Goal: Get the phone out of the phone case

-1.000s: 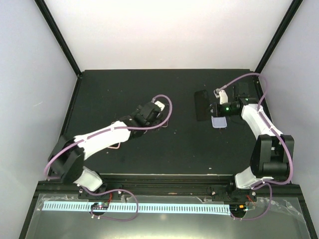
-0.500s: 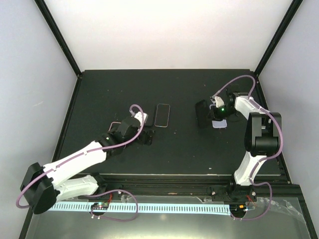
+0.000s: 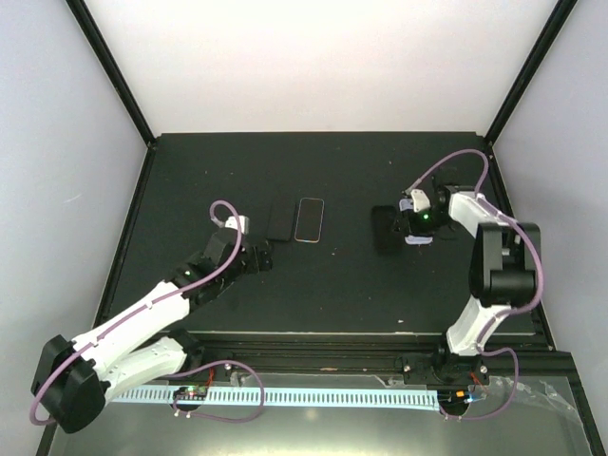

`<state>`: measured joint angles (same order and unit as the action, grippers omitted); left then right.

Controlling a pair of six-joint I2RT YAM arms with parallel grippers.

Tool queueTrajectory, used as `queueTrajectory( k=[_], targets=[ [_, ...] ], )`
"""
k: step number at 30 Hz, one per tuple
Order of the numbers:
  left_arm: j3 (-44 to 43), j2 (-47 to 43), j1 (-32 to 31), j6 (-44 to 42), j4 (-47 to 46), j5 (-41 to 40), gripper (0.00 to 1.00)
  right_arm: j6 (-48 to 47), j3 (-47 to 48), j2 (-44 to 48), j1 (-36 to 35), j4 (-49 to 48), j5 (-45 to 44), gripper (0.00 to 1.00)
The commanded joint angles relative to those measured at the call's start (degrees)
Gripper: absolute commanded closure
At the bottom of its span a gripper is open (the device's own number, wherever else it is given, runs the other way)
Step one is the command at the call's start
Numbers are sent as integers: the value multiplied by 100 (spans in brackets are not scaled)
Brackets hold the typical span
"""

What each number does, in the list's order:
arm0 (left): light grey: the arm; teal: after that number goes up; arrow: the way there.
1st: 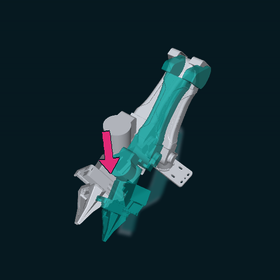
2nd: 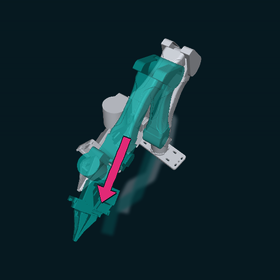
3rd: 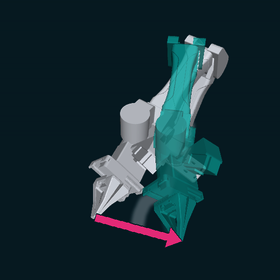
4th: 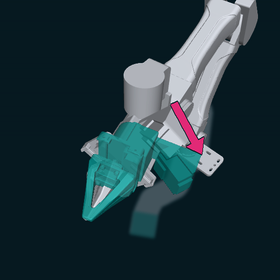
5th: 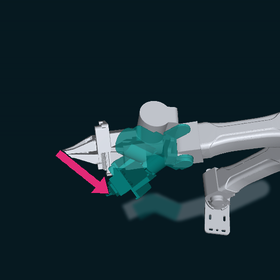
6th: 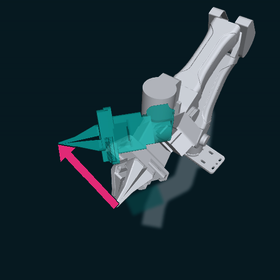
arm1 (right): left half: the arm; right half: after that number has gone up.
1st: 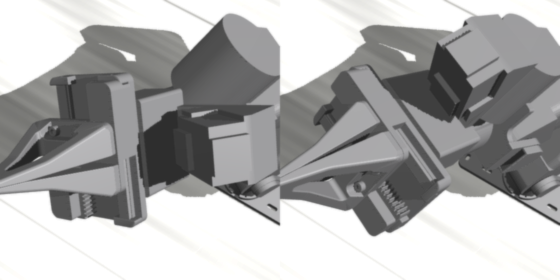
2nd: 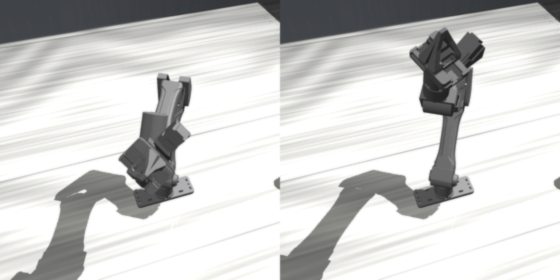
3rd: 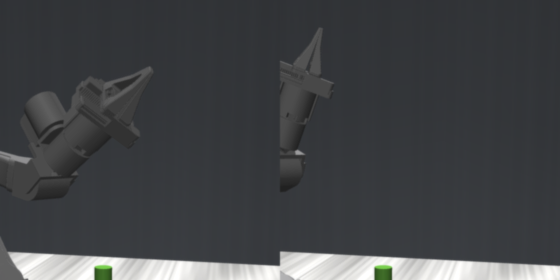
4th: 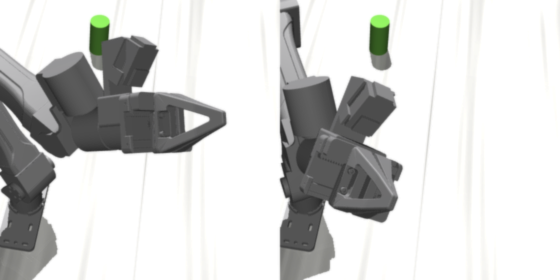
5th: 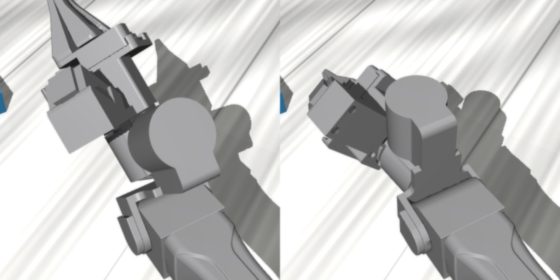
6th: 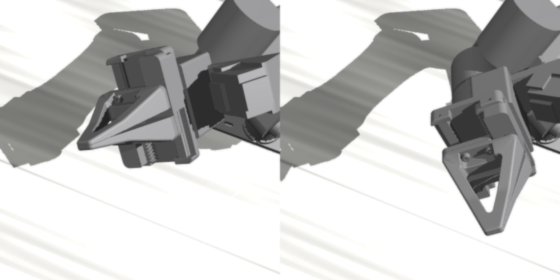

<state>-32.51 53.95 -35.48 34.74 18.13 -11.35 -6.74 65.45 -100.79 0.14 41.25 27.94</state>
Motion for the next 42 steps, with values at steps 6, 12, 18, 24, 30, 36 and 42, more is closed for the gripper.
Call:
queueTrajectory(
  k=[6,12,18,24,30,36,42],
  targets=[
    [731,-11,1089,1364,-581,404,1,-995,-602,3010,38,310,807,37],
    [868,102,1895,1570,-574,363,1,-1790,-1570,4523,31,158,2566,21],
    [699,707,2515,1927,-525,558,1,-1952,-1477,4433,36,326,2679,21],
    [33,1321,2757,1324,-331,181,1,-2476,-1419,4360,30,774,2992,21],
    [-521,2293,3224,539,-98,549,1,-2455,-1447,4440,30,748,2989,20],
    [-1338,3357,3349,65,653,1189,1,-2424,-1464,4473,31,708,2913,19],
    [-1265,3694,3248,-283,595,2116,1,-2439,-1489,4474,38,653,2800,17]
  ],
)
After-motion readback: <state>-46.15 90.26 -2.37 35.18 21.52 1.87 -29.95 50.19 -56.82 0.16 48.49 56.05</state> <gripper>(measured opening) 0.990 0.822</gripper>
